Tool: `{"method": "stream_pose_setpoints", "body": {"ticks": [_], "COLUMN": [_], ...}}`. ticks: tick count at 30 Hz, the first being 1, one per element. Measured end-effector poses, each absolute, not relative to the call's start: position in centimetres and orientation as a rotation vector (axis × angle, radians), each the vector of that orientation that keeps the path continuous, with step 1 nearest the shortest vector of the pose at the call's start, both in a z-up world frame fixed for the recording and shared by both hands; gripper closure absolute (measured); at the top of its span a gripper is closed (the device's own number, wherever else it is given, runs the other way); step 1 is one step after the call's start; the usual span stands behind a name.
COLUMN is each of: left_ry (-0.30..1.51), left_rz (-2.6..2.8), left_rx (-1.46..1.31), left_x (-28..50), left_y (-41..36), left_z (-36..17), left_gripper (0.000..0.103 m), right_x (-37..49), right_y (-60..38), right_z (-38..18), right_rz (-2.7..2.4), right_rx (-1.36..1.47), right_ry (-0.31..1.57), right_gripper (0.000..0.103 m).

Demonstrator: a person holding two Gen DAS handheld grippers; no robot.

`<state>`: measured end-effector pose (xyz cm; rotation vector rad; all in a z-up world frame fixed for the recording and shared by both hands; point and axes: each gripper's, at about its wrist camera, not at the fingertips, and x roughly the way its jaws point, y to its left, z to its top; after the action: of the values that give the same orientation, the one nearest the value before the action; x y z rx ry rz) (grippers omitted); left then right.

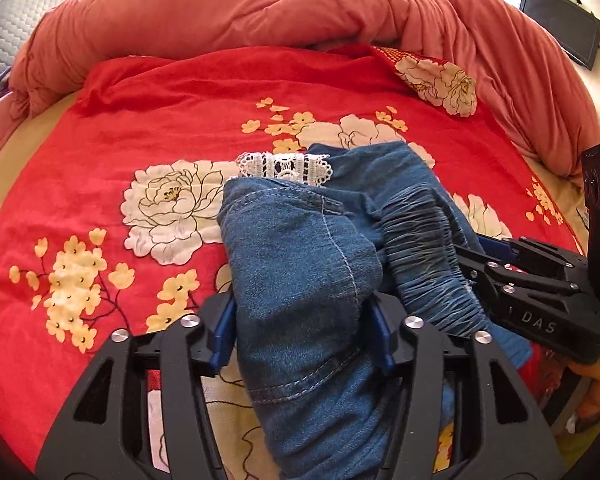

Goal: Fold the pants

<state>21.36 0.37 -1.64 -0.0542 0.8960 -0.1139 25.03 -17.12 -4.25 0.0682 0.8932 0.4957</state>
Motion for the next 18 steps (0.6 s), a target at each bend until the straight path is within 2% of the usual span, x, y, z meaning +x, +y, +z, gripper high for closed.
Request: {"method": "stream_pose_setpoints", "body": {"ticks": [3, 5, 9, 11, 13, 16, 18], "left_ry": [0.908, 0.916, 0.905, 0.885, 0.872, 0.861, 0.839], "left_rz": [-0.106, -0.105, -0.107, -0.105, -0.094, -0.097, -0.094], "left_rx": [-0.048, -0.056, -0.071, -0.067, -0.065, -0.096, -0.096], "left_x": [21.4, 21.4, 21.0, 20.6, 20.3, 19.7, 18.9], "left_y": [0.3, 0.5, 0.7, 0.7, 0.8, 1.0, 1.1], "left_z": [-2.2, -2.4, -1.8, -1.3, -0.8, -0.1, 0.7], "left_gripper": [0.041, 0.039, 0.032, 0.027, 0.023, 0.02, 0.014], "right_x": [25.1, 25.0, 23.9, 23.4, 22.7, 21.5, 20.7], "right_y": [-17.4, -17.6, -18.5, -18.9, -19.4, -20.1, -20.7], "right_z": [-4.5, -4.5, -3.6, -2.9, -2.3, -1.4, -0.8], "right_rz": [0.472, 0.455, 0.449, 0.447, 0.455, 0.447, 0.451], "right_rx": [0.061, 0.052, 0.065, 0.076, 0.091, 0.098, 0.107], "right_ry": [0.905, 0.906, 0.876, 0.858, 0.836, 0.812, 0.795], "right_gripper": [0.053, 0.045, 0.039, 0.029, 0.029, 0.018, 0.017]}}
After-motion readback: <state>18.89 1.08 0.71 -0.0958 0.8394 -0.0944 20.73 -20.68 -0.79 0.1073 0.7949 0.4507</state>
